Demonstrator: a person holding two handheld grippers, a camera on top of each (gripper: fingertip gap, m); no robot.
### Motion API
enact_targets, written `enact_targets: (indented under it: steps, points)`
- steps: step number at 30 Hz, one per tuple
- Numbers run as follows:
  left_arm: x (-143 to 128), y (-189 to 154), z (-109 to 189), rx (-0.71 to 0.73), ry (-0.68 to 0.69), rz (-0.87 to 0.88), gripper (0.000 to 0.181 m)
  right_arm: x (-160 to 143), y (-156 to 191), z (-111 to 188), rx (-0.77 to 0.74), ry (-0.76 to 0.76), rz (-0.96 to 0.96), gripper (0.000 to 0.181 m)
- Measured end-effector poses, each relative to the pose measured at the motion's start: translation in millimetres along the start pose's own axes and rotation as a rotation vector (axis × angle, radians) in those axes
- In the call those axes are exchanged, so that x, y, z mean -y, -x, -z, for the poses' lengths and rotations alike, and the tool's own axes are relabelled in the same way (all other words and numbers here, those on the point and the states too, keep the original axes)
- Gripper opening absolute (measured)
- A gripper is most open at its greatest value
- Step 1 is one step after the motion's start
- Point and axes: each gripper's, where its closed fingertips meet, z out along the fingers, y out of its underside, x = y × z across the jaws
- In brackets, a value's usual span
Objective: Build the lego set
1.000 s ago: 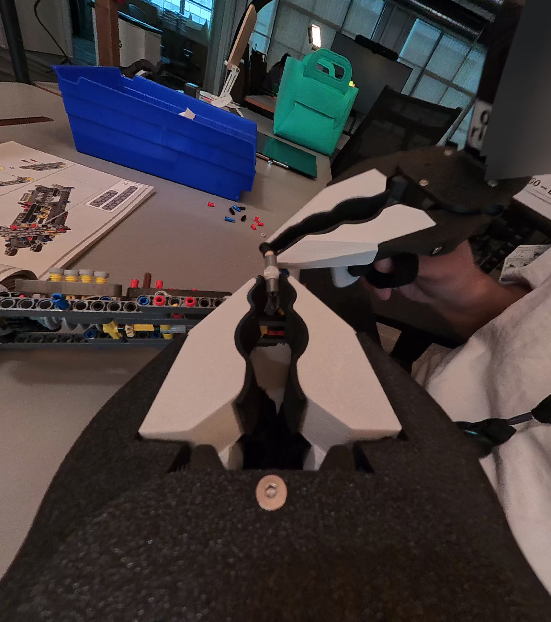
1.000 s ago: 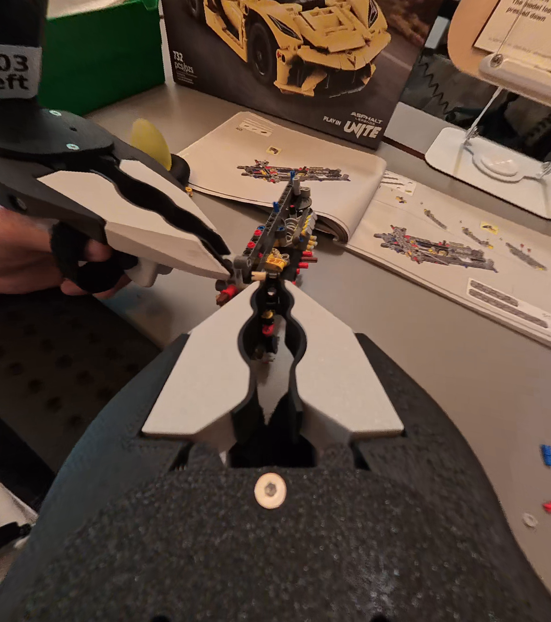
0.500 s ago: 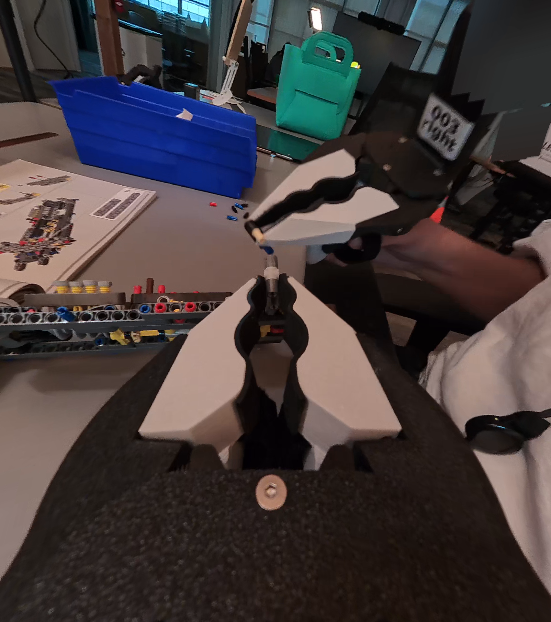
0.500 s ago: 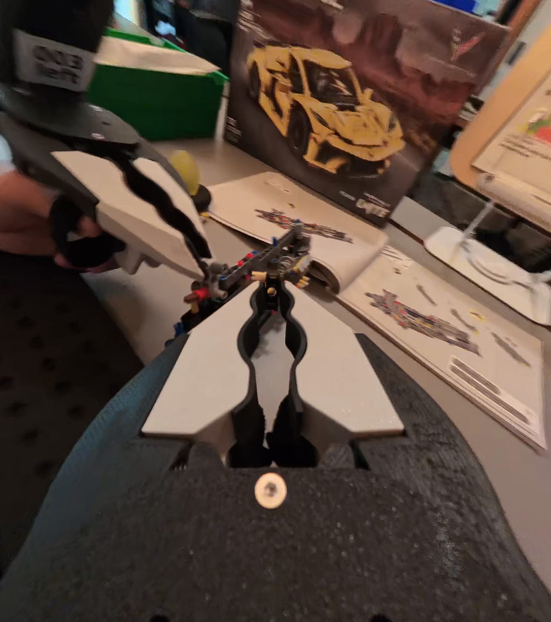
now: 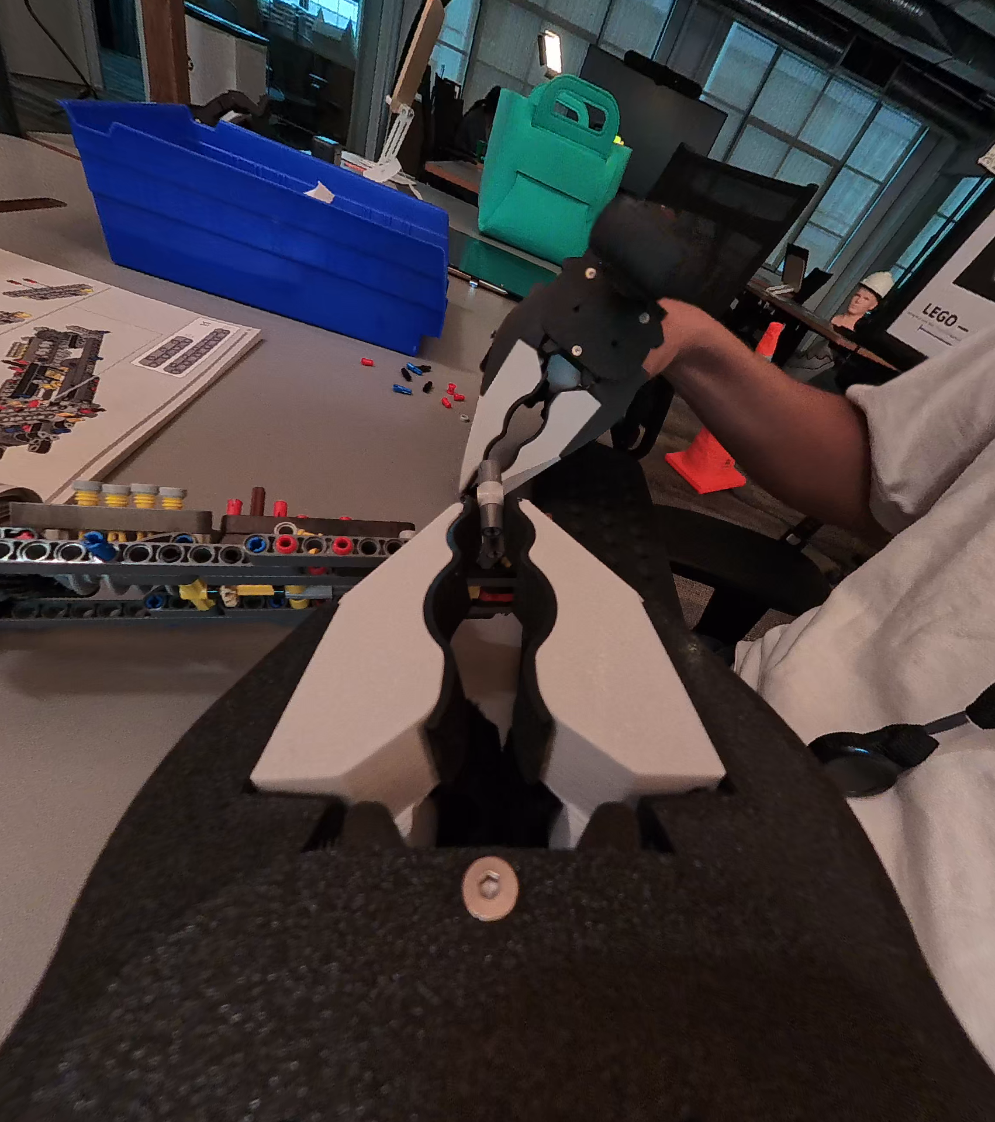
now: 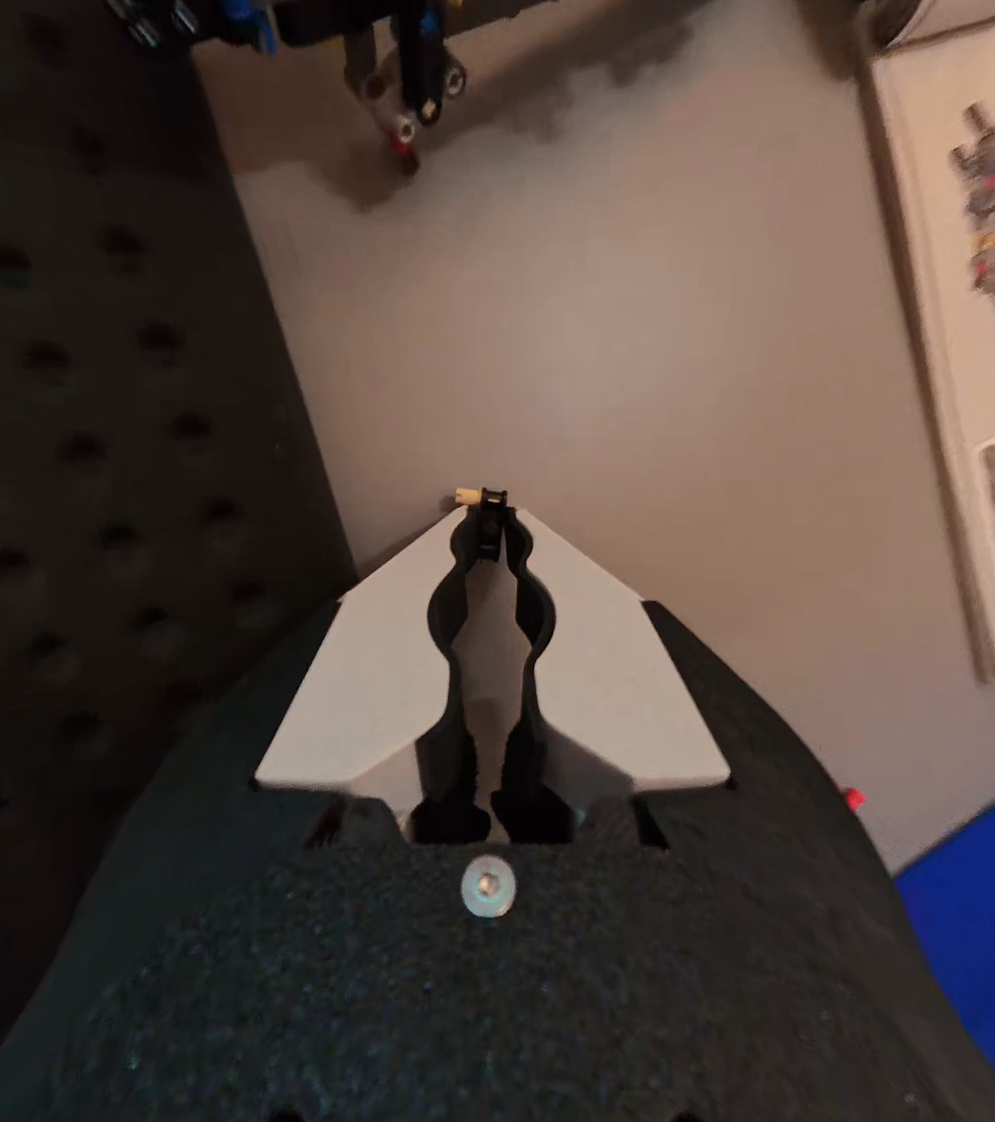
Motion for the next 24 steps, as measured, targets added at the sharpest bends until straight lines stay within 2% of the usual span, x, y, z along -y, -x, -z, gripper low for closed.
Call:
enact_targets:
  steps: [5,11,15,20,24]
  points:
    - [0.0,-0.3,0.1,-0.001,-0.001,-0.001,0.006,-5.5,2.2,4.1,0.139,0.019,-0.053,0.027]
    - [-0.2,-0.8,0.0,-0.003,0.0,-0.002,0.006,-6.1,-4.0,18.2,0.177,0.04,-0.133,0.017]
    - [-0.2,-0.8,-0.2,-0.005,0.001,0.001,0.005,-12.5,-7.2,14.3,0.185,0.064,-0.16,0.017]
    - [-0.2,-0.5,-0.1,-0.006,0.0,0.005,0.006,3.0,7.4,16.6,0.252,0.109,-0.398,0.04]
    - [-0.3,-1.2,0.0,-0.006,0.001,0.001,0.006,-5.1,2.2,13.7,0.045,0.193,-0.543,0.038]
